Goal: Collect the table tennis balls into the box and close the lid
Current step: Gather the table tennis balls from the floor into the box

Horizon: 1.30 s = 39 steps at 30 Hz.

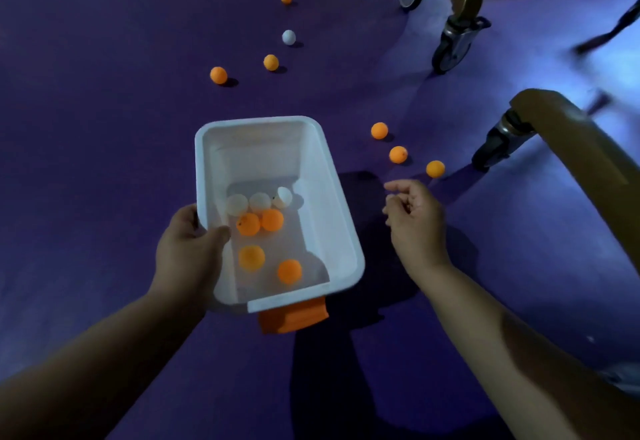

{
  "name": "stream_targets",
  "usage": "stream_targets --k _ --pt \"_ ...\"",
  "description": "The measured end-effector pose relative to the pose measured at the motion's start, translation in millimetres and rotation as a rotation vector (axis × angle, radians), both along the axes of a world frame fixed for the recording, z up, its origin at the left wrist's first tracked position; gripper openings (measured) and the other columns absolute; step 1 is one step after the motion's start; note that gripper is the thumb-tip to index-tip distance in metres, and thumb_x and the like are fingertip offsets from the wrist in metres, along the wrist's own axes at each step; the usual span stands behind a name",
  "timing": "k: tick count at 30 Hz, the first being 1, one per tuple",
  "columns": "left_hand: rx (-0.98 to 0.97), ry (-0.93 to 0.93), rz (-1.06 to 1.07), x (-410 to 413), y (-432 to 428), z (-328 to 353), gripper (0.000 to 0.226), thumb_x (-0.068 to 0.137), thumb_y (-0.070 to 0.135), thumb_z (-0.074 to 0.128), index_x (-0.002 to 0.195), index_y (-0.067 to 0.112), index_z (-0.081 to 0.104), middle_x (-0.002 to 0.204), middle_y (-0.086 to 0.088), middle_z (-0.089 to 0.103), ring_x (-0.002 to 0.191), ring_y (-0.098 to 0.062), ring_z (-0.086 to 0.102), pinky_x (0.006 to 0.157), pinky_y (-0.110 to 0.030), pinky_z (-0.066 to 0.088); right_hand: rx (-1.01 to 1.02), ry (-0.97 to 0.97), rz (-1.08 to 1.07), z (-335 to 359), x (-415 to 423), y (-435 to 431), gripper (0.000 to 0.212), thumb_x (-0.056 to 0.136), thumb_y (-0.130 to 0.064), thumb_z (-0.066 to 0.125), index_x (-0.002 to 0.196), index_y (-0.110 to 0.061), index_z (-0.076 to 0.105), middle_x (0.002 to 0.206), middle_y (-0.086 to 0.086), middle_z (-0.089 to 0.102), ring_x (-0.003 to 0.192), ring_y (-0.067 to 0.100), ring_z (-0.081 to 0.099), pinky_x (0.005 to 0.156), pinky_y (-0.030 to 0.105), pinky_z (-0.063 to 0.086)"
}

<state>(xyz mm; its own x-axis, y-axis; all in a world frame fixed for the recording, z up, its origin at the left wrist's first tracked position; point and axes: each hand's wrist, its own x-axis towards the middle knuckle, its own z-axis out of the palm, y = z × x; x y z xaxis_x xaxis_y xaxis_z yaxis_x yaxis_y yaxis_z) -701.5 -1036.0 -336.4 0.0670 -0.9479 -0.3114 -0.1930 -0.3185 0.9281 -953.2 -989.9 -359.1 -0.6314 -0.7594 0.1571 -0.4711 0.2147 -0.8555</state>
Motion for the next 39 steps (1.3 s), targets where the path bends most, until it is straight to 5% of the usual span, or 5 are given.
stream_targets --k 7,22,27,33,39 --pt "0.025 -0.034 -0.051 -49.3 -55.7 0.5 0.018 0.088 0.008 0.054 0.099 0.020 0.047 0.082 0.007 0.051 0.071 -0.011 0.049 0.058 -0.029 0.042 0.288 0.274 -0.128 -16.4 -75.8 -37.3 0.022 0.089 -0.010 0.048 0.104 -0.014 0.064 0.110 0.003 0.065 0.099 0.023 0.060 0.073 0.027 0.040" --pt "-0.088 -0.587 -0.156 -63.7 -68.6 -12.9 0.009 0.089 0.009 0.040 0.097 0.013 0.040 0.091 -0.006 0.050 0.074 -0.028 0.050 0.053 -0.031 0.034 0.813 0.447 -0.037 -65.5 -166.1 -96.9 0.054 0.095 -0.002 0.040 0.146 -0.019 0.033 0.156 0.015 0.015 0.136 0.036 0.032 0.106 0.043 0.034" --pt "-0.083 -0.583 -0.156 -63.1 -71.3 -15.9 0.008 0.090 0.008 0.039 0.095 0.014 0.039 0.090 -0.005 0.049 0.067 -0.022 0.047 0.051 -0.030 0.033 0.595 0.483 -0.128 -73.3 -149.2 -87.4 0.040 0.093 -0.006 0.044 0.132 -0.012 0.050 0.130 0.022 0.042 0.111 0.039 0.051 0.093 0.039 0.041" --pt "-0.070 -0.566 -0.141 -63.9 -71.2 -15.1 0.010 0.089 0.008 0.039 0.097 0.013 0.042 0.093 -0.006 0.053 0.070 -0.023 0.051 0.055 -0.033 0.039 -0.326 0.140 -0.085 -32.6 -77.0 -89.4 0.036 0.087 -0.047 0.053 0.112 -0.021 0.056 0.103 0.004 0.059 0.086 0.019 0.058 0.077 0.040 0.051" --pt "-0.077 -0.577 -0.131 -63.8 -69.7 -11.8 0.013 0.092 0.007 0.039 0.103 0.010 0.044 0.097 -0.007 0.054 0.062 -0.015 0.046 0.049 -0.028 0.031 -0.292 0.376 0.256 -3.5 -45.1 -84.3 0.069 0.090 -0.064 0.033 0.121 -0.007 0.057 0.086 -0.001 0.061 0.072 0.014 0.059 0.068 0.021 0.049"
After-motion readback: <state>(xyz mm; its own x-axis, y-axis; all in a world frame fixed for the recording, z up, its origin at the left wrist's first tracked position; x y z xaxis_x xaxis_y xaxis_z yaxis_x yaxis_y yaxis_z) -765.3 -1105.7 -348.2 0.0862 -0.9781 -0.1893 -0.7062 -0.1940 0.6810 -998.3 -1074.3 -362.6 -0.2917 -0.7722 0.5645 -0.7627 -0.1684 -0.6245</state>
